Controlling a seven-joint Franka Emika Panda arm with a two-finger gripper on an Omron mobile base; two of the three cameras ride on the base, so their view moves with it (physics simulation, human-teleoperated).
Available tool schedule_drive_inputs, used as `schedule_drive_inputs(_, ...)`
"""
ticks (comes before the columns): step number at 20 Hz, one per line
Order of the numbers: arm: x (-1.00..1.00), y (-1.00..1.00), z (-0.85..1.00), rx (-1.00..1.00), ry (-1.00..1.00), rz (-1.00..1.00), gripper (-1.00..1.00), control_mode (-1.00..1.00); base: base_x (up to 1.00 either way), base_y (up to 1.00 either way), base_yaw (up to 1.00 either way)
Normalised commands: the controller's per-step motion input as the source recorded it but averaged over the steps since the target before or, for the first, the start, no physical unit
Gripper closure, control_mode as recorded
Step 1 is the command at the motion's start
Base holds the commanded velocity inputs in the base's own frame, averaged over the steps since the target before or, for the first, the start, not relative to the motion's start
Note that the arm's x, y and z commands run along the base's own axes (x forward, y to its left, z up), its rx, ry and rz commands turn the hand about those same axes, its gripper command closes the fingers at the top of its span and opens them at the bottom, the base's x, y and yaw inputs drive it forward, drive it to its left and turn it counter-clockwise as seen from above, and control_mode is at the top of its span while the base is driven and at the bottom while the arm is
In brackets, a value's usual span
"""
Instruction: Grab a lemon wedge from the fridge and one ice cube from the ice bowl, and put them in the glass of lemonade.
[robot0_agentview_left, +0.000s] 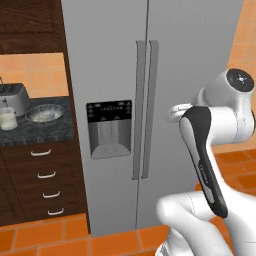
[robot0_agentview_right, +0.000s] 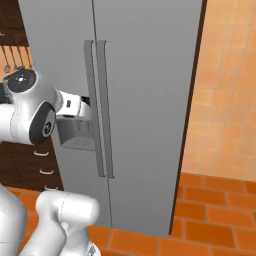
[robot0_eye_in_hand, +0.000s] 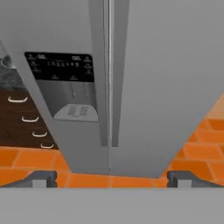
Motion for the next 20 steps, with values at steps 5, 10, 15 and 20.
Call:
schedule_drive_inputs(5, 1.00, 0.28, 0.26, 0.00, 0.04, -0.13, -1.00, -1.00, 0.00, 0.00, 0.00)
schedule_drive_inputs(10, 1.00, 0.12, -0.06, 0.00, 0.00, -0.25, -1.00, -1.00, 0.00, 0.00, 0.00)
schedule_drive_inputs(15, 1.00, 0.00, -0.05, 0.04, -0.02, -0.10, -1.00, -1.00, 0.00, 0.00, 0.00)
schedule_drive_inputs(20, 0.96, -0.33, -0.11, 0.10, 0.08, 0.17, -1.00, -1.00, 0.00, 0.00, 0.00)
